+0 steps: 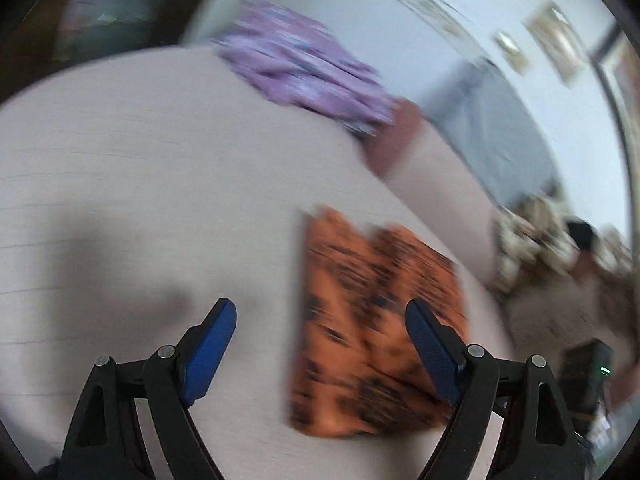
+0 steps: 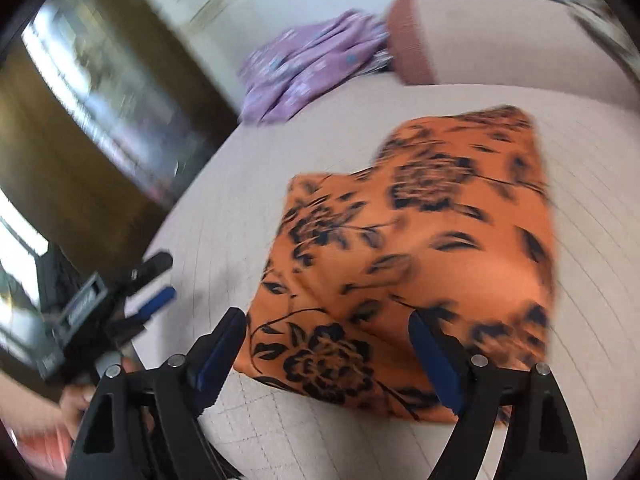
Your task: Fold small clothes
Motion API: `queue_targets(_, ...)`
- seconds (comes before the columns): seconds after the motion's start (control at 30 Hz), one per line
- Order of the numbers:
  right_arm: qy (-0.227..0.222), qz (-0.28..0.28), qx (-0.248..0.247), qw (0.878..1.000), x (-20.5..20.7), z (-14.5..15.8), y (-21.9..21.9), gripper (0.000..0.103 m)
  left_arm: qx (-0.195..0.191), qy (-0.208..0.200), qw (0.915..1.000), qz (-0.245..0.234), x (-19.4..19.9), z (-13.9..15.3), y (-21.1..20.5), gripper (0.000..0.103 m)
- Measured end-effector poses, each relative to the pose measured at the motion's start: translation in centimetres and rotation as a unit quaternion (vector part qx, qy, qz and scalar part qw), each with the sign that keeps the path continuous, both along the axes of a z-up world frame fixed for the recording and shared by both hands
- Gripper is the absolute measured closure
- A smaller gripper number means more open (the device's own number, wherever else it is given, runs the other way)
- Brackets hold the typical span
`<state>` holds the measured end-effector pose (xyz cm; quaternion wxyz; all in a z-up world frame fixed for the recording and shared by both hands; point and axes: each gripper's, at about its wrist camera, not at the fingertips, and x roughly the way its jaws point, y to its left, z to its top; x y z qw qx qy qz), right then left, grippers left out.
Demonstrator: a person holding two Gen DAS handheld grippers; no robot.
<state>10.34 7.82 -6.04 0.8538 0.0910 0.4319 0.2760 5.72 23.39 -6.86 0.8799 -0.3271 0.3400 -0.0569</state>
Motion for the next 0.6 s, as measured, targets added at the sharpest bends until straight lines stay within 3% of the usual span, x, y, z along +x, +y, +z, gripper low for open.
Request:
queue_targets(0.17, 0.007, -0.035, 0.035, 0.999, -1.1, -0.4, -3.2, 0.017, 0.023, 0.011, 0.9922, -0.122, 4.4, 1.1, -5.3, 0.016)
queue_targets(0.27, 0.006, -0.035, 0.048, 0.998, -2.3, -0.5, -5.0, 0.017, 0.023, 0.074, 0.9829, -0.167, 8.1, -0.3, -7.3, 0.017)
queue_targets(0.33, 0.004, -0.033, 0.055, 0.998, -2.7, -0.8, -5.8, 0.017, 0.022, 0.111, 0.9754, -0.189, 8.8, -1.8, -8.1, 0.025)
queue_targets(0.43, 0.009, -0.037, 0.067, 0.997, -2.9, -1.6, -7.4, 0.017, 0.05, 0.153, 0.9689, -0.188, 9.8, -3.6, -8.9, 0.049)
queue_targets(0.53, 0.023, -0.048, 0.084, 0.995, -2.2, -2.9, -8.7, 0.017, 0.078, 0.168, 0.9664, -0.178, 10.0, -3.3, -9.0, 0.088)
queue_targets(0.6, 0.031, -0.057, 0.099, 0.993, -1.8, -3.5, -9.5, 0.017, 0.096, 0.169, 0.9636, -0.183, 10.1, -2.9, -9.5, 0.09)
